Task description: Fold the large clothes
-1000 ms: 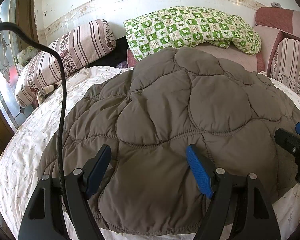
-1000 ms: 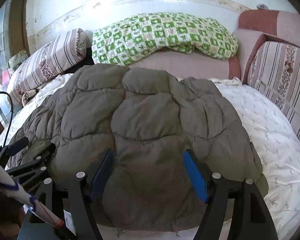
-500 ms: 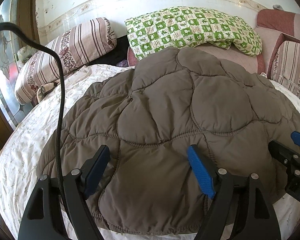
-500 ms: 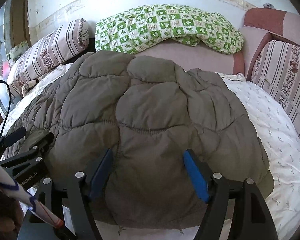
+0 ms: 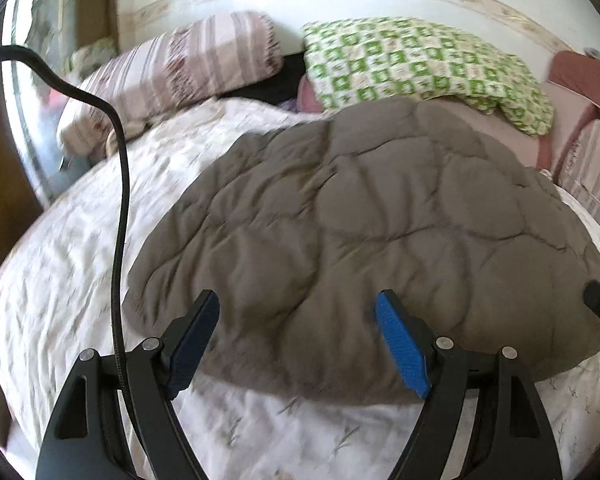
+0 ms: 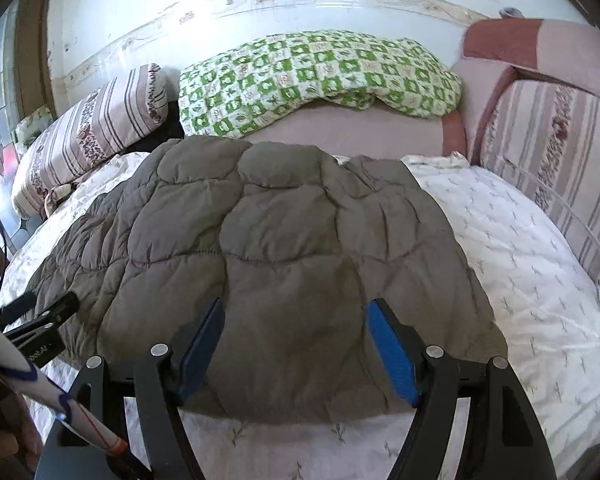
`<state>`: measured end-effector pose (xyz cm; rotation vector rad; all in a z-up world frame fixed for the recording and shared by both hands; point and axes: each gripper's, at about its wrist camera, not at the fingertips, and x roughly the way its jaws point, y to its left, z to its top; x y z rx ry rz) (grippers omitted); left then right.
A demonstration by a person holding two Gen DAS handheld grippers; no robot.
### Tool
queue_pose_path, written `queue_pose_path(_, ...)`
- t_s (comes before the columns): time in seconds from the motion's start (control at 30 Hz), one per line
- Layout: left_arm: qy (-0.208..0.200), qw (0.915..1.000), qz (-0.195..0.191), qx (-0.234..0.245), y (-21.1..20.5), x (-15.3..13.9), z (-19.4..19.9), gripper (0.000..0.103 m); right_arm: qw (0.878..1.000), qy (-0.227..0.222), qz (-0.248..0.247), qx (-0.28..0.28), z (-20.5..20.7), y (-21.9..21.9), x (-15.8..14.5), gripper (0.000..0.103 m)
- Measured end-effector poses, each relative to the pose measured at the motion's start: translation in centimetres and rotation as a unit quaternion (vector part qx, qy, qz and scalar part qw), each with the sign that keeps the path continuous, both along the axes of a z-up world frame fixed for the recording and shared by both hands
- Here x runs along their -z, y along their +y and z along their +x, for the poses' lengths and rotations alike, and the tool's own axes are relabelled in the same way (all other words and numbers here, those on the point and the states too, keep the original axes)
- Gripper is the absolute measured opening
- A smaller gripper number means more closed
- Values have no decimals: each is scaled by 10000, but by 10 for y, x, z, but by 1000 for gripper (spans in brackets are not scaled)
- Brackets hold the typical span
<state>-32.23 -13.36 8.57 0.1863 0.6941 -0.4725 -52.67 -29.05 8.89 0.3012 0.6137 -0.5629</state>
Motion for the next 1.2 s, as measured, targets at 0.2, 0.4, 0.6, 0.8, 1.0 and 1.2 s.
queue_pose_path(0.2, 361, 9991, 152, -155, 3, 23, 16, 91, 9986, 417, 288, -124, 12, 0, 25, 79)
queue_pose_path(0.4, 208, 9995, 185, -116, 2, 25, 10, 92, 9982, 497, 250, -241, 15, -2, 35, 81)
queue_pose_path(0.6, -76, 9995, 19, -294, 27, 12, -2, 92, 9997, -33, 42, 227, -22, -7, 3, 81)
queue_pose_path(0.8, 756, 9961, -64, -450, 40, 42, 34, 100, 9883, 250, 987, 1136, -44, -69, 30, 81)
queue_pose_path(1.0, 371, 9981, -113, -469, 47, 23, 12, 101, 9927, 471, 590, 935, -42, -51, 24, 84)
queue_pose_path(1.2, -308, 9986, -417, 68, 68, -22, -68, 101, 9985, -326, 146, 420, -82, 27, -22, 85)
